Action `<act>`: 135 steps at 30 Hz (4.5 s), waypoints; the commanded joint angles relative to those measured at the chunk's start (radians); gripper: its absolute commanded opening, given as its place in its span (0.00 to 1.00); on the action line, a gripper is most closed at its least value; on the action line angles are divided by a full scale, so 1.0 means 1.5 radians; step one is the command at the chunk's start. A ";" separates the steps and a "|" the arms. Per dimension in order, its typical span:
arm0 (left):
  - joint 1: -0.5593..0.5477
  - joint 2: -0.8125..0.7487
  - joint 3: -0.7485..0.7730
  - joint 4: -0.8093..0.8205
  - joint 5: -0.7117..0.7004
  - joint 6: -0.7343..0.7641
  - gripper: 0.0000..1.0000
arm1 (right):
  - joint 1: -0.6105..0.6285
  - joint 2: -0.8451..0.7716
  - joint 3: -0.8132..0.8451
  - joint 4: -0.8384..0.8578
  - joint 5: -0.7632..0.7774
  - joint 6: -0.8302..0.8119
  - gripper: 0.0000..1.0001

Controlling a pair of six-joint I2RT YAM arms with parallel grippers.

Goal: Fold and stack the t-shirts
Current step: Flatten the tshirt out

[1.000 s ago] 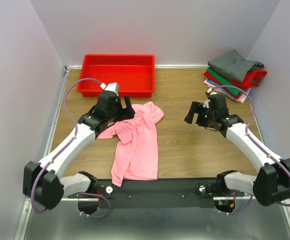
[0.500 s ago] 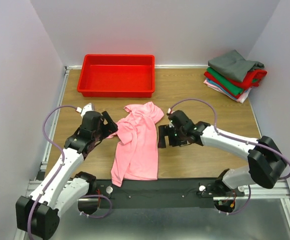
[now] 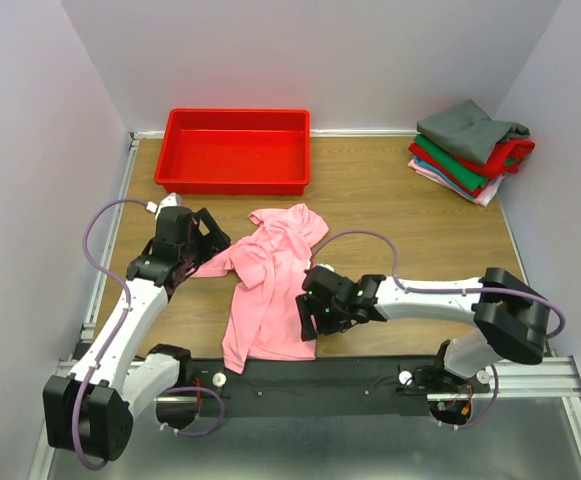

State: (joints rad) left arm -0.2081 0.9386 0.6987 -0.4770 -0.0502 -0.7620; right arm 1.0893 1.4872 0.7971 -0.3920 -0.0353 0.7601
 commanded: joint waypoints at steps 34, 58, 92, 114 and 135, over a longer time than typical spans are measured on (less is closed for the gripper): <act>0.064 0.188 0.021 0.067 0.041 0.105 0.96 | -0.333 0.128 0.154 -0.148 0.208 -0.094 0.01; -0.085 0.152 -0.046 -0.006 0.000 0.007 0.77 | -0.544 0.324 0.390 -0.156 0.162 -0.180 0.02; -0.221 0.216 0.008 -0.130 -0.090 -0.081 0.63 | -0.559 0.047 0.117 -0.167 0.029 -0.118 0.71; -0.237 0.258 0.005 -0.112 -0.081 -0.065 0.62 | -0.630 -0.029 -0.013 -0.160 0.050 -0.122 0.63; -0.249 0.271 0.028 -0.136 -0.115 -0.060 0.60 | -0.641 0.012 -0.002 -0.123 0.070 -0.152 0.17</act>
State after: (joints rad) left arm -0.5678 1.3357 0.7162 -0.6590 -0.1677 -0.8524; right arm 0.1356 1.4769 0.7799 -0.5957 0.0395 0.5465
